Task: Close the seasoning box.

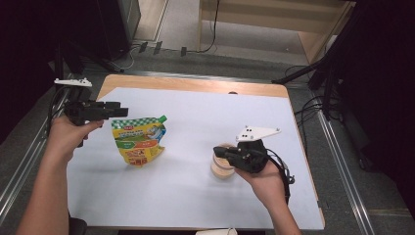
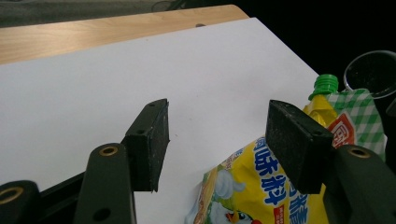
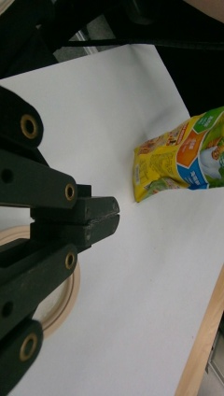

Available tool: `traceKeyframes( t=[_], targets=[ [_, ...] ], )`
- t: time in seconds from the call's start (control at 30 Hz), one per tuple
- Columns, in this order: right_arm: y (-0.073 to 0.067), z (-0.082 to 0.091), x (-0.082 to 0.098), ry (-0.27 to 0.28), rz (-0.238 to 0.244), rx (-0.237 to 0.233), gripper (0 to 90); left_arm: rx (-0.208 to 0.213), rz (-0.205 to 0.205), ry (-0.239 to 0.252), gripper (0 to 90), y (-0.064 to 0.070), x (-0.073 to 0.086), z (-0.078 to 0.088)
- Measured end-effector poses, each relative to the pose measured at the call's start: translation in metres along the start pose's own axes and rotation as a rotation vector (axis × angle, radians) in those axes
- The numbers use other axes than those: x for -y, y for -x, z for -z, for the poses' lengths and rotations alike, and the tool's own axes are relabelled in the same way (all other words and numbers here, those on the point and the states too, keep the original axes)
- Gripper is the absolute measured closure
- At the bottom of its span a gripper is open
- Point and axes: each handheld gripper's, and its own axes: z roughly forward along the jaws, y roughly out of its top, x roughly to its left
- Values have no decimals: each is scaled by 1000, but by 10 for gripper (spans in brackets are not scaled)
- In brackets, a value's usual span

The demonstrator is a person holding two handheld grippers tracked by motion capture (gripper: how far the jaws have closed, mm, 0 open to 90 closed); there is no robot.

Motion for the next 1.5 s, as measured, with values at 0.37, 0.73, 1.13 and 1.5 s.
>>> traceKeyframes(
  t=[0.37, 0.73, 1.13, 1.5],
  targets=[
    [15, 23, -2, 16, -17, 37, 900, 5, 20, -14, 409, -8, 8, -12],
    [33, 56, 0, 58, -52, 98, 900, -19, 9, -14, 418, -14, 14, -14],
    [56, 98, 9, 114, -110, 196, 900, -48, 27, -28, 420, -17, 21, -23],
    [78, 86, 30, 81, -179, 225, 900, -62, 41, -27, 403, -17, 25, -27]
  ],
)
